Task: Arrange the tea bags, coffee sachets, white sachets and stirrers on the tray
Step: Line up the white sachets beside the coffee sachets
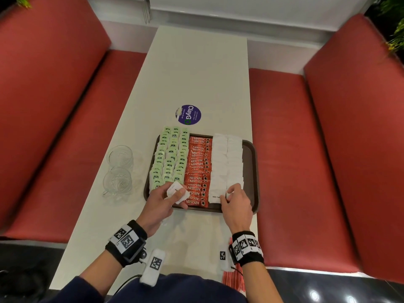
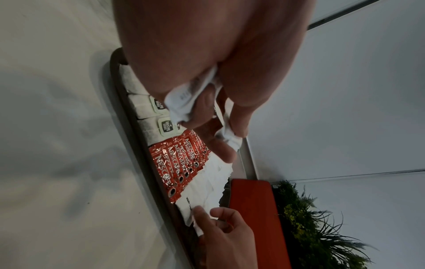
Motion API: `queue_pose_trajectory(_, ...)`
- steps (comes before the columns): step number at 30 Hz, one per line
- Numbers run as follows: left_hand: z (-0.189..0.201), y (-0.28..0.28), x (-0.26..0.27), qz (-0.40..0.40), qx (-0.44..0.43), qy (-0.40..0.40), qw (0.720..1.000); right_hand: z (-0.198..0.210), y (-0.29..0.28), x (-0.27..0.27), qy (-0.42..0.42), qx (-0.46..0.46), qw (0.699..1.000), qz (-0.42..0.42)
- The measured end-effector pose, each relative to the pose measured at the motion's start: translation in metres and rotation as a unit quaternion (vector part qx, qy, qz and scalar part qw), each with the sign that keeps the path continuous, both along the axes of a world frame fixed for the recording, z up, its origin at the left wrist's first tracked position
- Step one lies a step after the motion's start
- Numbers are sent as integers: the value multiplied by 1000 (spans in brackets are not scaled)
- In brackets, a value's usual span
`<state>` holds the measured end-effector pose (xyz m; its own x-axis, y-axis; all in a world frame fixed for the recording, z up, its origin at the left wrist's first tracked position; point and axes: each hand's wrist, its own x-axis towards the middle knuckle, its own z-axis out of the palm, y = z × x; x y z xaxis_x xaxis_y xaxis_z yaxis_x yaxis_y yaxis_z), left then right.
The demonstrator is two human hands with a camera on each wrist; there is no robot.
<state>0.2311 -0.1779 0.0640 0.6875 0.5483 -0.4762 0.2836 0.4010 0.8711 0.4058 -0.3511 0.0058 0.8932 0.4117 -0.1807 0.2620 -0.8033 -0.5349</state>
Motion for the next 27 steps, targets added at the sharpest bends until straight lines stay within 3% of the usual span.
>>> queue_pose_trajectory(2,1,-1,1,-1,8,-2,1000,7,2,1,7,34,999,-4)
queue_pose_trajectory(5,5,-3,5,2,29,0,1000,38,10,0,96,165,982,10)
queue_pose_trajectory(7,7,-5,9,-17,48,-1,999,64,17,-4,144,218,962,74)
queue_pose_trajectory(10,11,-8,15,-52,76,-6,996,79,26,-10,198,224,941,161)
queue_pose_trajectory(14,14,-5,21,-83,126,-2,988,73,30,-9,164,220,948,162)
queue_pose_trajectory(19,11,4,23,-54,189,25,980,72,20,-4,186,223,948,128)
queue_pose_trajectory(23,11,2,25,-82,195,18,977,74,18,-11,166,220,952,130)
queue_pose_trajectory(27,12,-6,30,-55,186,-5,981,74,20,-17,158,257,948,102)
